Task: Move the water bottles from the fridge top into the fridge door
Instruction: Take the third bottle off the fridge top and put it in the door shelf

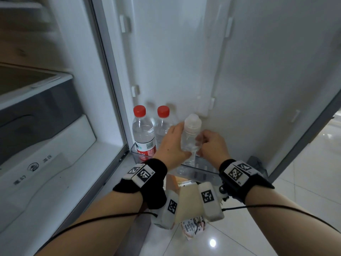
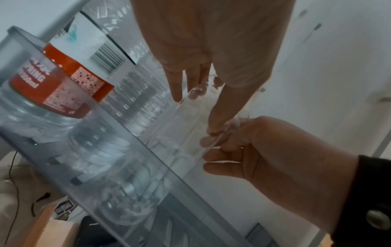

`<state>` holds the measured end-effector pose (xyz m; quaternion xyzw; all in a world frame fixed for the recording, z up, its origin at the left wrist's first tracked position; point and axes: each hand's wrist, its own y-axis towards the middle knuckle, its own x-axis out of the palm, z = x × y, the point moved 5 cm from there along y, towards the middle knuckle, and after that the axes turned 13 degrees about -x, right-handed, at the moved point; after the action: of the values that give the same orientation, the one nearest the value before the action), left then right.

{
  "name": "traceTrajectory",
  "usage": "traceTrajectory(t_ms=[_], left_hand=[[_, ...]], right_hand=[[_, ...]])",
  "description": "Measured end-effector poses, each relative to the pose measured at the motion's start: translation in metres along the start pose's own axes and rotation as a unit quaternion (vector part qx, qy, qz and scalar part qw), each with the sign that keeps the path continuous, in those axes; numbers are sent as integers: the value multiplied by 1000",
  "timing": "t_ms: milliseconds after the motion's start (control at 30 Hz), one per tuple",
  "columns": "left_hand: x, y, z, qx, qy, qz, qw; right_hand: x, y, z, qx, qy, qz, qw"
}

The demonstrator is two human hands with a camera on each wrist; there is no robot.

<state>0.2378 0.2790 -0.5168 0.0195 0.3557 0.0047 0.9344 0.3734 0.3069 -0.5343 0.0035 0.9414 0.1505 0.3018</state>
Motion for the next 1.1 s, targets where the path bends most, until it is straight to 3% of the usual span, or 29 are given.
traceTrajectory(t_ms=[200,400,500,567,700,866,1100], left_hand=[[-16,-18,3,-30,-29,20,999],[-61,-49,14,-85,-58,139,985],[-64,-70,29,-114,-81,233,962],[-68,-76,33,-129,-98,275,948],[-35,-112,69,-169,-122,370,905],[-12,-156,114,-206,-113,423,875],[-22,-224,169,-227,-143,497,825]], right_hand=[[0,10,-8,-32,-72,-37,996],[-7,16,-18,-69,-104,-47,991],[-17,12,-20,-105,-103,-80,986],[-23,12,-23,-92,-74,-76,990],[-58,1,-15,-142,-52,-129,980],[-98,-22,-23,-179,-15,-160,971],[-154,-50,-57,-212,28,-160,964]])
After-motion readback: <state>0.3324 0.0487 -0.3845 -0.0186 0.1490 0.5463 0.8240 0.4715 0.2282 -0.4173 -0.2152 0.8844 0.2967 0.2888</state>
